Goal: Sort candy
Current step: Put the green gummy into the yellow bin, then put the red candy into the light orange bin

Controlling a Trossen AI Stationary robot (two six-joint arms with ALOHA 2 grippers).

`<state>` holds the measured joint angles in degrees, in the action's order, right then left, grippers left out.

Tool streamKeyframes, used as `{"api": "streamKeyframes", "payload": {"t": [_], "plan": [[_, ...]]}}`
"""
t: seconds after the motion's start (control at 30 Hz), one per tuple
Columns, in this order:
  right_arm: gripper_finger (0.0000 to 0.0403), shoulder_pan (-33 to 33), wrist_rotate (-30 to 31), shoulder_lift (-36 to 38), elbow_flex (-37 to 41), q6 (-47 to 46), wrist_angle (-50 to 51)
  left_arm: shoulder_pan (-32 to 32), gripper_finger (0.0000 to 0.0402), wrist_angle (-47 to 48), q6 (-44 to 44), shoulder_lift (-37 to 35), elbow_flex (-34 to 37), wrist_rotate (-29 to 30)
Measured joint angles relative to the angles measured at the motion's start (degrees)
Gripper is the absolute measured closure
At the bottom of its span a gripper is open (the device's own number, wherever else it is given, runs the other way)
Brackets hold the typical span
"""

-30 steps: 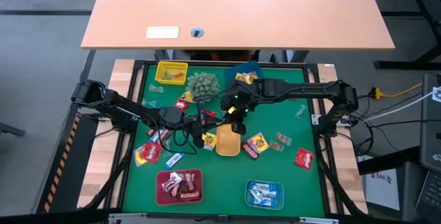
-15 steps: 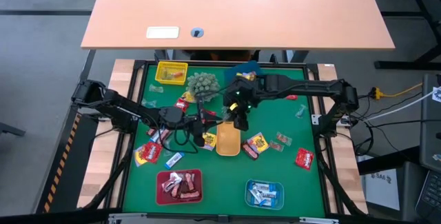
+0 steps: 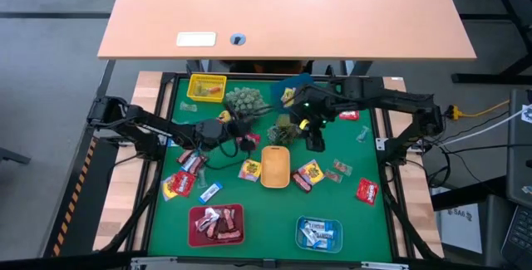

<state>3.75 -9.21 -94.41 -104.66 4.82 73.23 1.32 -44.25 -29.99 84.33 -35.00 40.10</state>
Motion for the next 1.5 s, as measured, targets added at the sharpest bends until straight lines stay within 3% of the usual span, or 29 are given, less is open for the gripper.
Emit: {"api": "streamKeyframes", "payload": {"t": [0.2,0.37,0.8,0.93,1.17,1.5], "plan": [[0.0228,0.02,2.66,4.71,7.69,-2.08,-0.16,-6.33,0.0363,0.59,2.99,0.0,0.0,20.03],[0.0228,0.02,3.23,6.24,13.73,-3.35,-0.77,-11.5,0.0363,5.44,5.01,-0.05,0.0,28.22],[0.0228,0.02,4.11,6.22,18.75,-0.17,-4.03,-18.57,0.0363,30.35,33.0,-0.07,-0.02,27.9],[0.0228,0.02,4.12,6.22,18.75,0.06,-4.66,-19.88,0.0354,30.95,37.11,-0.07,-0.02,27.84],[0.0228,0.02,4.11,6.22,18.75,0.02,-4.24,-21.84,0.0304,30.95,43.35,-0.07,-0.02,27.77],[0.0228,0.02,4.11,7.5,18.75,0.02,-1.46,-20.84,0.0273,31.19,43.05,-3.37,-0.02,27.66]]}}
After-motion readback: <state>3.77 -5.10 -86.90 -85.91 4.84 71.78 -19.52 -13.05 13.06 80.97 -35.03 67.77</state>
